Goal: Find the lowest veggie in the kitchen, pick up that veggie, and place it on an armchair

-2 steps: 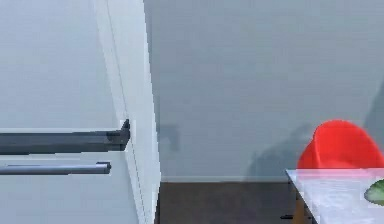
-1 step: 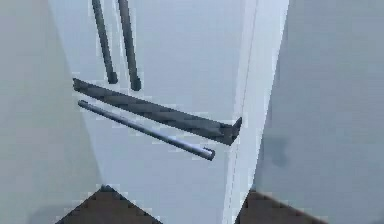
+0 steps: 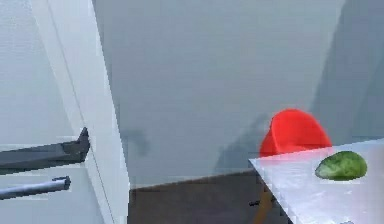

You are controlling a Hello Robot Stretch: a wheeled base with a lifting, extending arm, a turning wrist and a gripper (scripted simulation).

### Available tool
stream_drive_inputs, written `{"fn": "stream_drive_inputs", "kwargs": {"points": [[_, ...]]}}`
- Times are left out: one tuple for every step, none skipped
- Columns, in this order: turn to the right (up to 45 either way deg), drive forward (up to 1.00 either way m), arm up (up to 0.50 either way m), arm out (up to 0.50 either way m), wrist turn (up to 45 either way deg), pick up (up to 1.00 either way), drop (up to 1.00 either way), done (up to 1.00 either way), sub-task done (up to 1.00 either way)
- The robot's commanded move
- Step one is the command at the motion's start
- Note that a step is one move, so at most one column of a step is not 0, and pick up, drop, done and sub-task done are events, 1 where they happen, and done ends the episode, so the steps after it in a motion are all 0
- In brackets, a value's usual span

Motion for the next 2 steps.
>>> {"fn": "stream_drive_inputs", "kwargs": {"points": [[3.0,0.0,0.0,0.0,0.0,0.0,0.0,0.0,0.0],[0.0,0.95,0.0,0.0,0.0,0.0,0.0,0.0,0.0]]}}
